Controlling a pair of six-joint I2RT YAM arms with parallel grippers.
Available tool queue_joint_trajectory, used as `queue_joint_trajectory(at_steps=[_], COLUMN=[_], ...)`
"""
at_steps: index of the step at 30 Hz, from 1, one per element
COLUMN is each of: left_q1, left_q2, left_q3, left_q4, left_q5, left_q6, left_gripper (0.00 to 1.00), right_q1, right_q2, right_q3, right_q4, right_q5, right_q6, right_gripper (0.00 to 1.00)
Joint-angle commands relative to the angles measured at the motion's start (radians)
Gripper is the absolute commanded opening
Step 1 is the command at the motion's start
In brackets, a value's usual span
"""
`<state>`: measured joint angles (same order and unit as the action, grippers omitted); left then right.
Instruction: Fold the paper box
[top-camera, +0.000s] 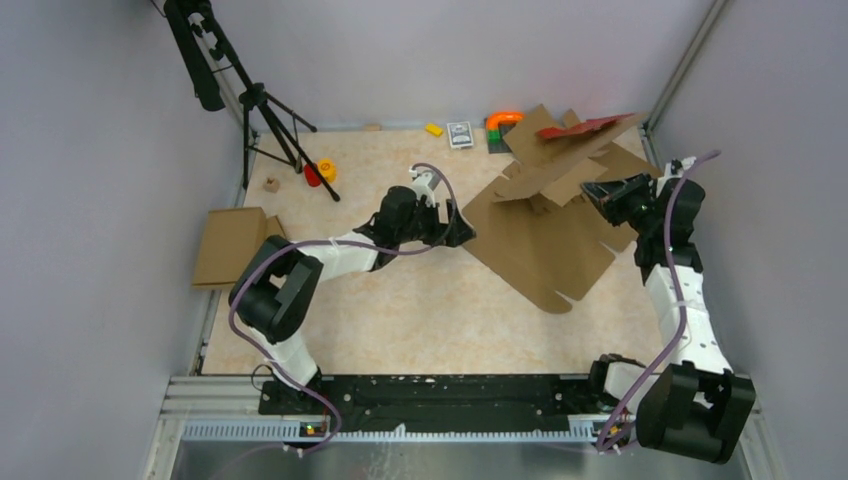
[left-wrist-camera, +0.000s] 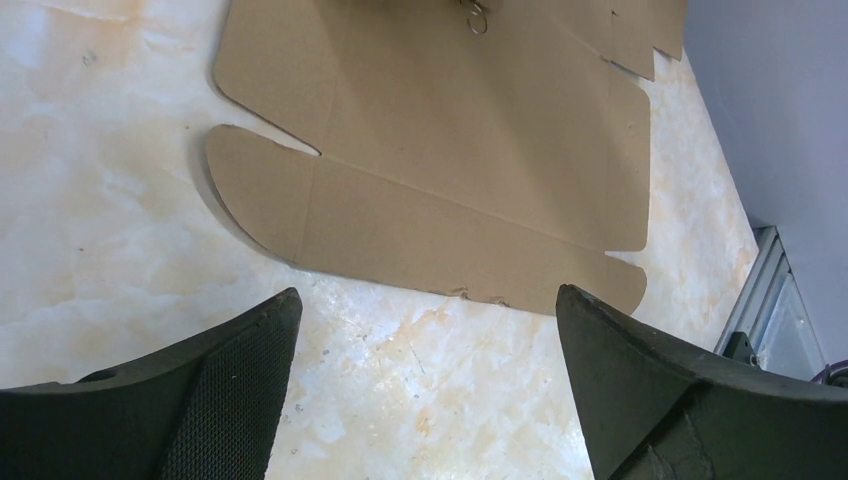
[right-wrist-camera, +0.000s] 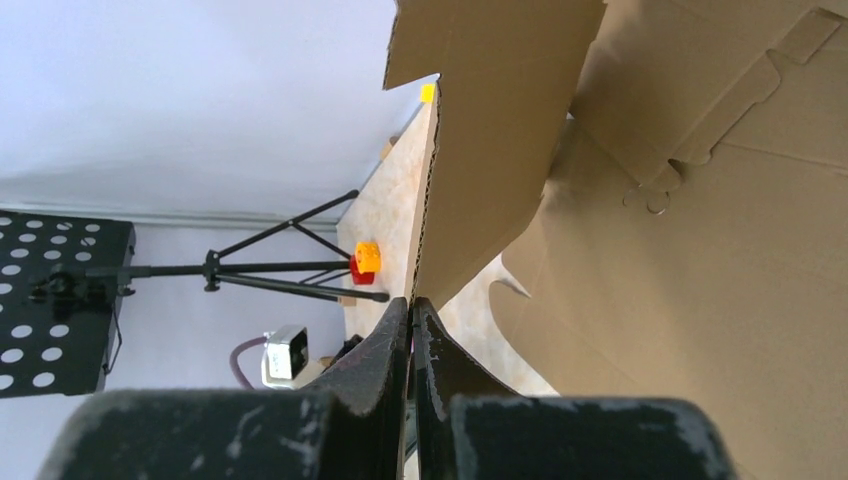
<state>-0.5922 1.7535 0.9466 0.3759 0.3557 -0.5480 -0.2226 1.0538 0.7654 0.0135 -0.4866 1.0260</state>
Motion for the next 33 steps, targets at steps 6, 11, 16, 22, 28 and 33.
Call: queue_joint_trajectory(at_steps=[6,11,16,22,28,33], left_q1=[0.001,0.003,0.006,0.011,0.014,0.012], left_q2=[-0.067,-0.132,-0.236,-0.349,-0.482,-0.620], left_q3=[-0.037,-0.082,-0.162,-0.203,-0.208,-0.263], left_q4=[0.108,0.100,0.078,-0.034,-0.170,-0.193], left_q5=[-0.023,-0.140,-0.336,-0.649,-0.891,-1.001], left_q6=[0.035,0.041,0.044,0.031,0.062,0.089], left_gripper=[0.96,0.97,0.98,0.98,0.98,0.99], right_q1=[0.096,0.205,0.355,0.408,0.369,0.370], right_q2=[0.042,0.128,0.215,0.163,0.032,0.046], right_q3=[0.262,0.415,0.577,0.541,0.125,-0.175], right_q4=[-0.077,-0.048,-0.059,-0.060,-0.169,-0.176], right_q5=[-0.094,-0.196,-0.261,-0.271,-0.113,-0.118], right_q6=[-0.072,-0.099,-0.103,-0.075,-0.098,-0.226], right_gripper=[0.00,0.00,0.00,0.00,0.00,0.00])
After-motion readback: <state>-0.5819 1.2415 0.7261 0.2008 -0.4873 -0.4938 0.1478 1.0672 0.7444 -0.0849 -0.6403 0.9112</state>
